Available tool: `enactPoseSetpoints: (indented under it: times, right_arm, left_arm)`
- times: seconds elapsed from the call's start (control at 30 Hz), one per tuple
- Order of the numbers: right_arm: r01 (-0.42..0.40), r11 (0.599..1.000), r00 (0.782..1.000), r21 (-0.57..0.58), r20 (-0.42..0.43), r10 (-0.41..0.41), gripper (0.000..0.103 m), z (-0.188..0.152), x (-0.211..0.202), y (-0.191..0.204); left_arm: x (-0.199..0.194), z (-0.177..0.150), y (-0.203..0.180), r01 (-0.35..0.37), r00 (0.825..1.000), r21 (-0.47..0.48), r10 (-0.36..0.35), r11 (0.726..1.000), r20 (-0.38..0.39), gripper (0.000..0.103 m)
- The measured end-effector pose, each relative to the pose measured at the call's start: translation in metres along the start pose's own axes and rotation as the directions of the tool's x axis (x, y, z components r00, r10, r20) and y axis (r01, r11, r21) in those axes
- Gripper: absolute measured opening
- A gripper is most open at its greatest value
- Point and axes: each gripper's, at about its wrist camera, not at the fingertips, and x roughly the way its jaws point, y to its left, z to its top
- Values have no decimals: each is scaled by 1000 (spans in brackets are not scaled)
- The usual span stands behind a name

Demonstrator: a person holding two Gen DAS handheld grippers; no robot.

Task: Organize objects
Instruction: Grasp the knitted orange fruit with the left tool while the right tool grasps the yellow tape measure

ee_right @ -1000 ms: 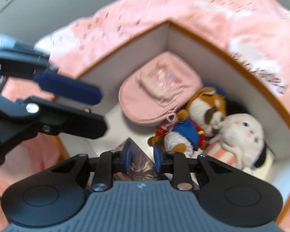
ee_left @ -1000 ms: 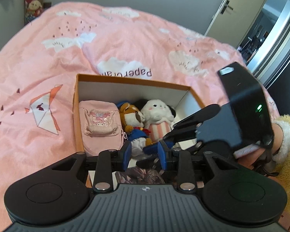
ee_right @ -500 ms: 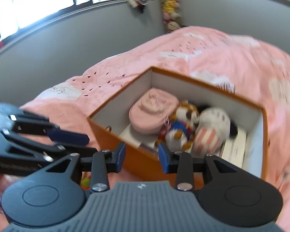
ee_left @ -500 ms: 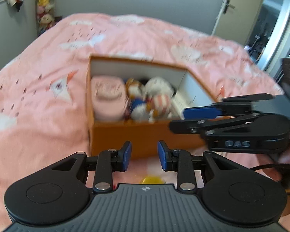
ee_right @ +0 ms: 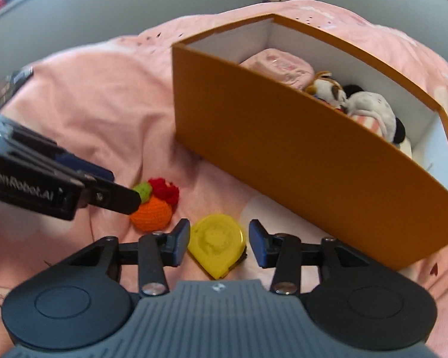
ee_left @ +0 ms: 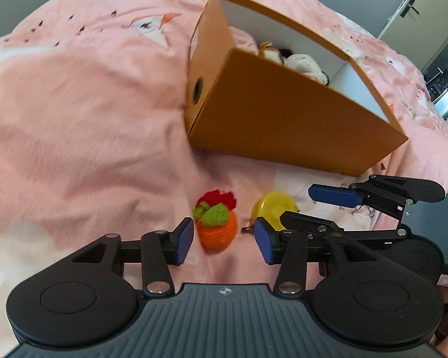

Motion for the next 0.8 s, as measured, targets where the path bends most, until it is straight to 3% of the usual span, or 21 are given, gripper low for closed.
enactPoseSetpoints:
  times: [0.33, 0.53, 0.67, 0.8]
  right_arm:
    - [-12, 993, 998, -118, -66, 4, 52, -5, 21, 18]
    - [16, 981, 998, -192, -52, -26, 52, -7, 28, 26]
    - [47, 981, 997, -187, -53, -58, 54, -9, 28, 21]
    - [20, 991, 998, -136, -63, -29, 56, -10, 28, 11]
  left_arm:
    - [10, -5, 7, 5, 1000, -12, -5, 1000, -9, 55]
    - [16, -3, 6, 18, 1000, -10, -18, 1000, -25, 59]
    - [20, -3, 5, 15, 1000, -7, -16, 1000, -27, 61]
    - [31, -1, 2, -4, 1000, -9, 4, 1000, -17, 61]
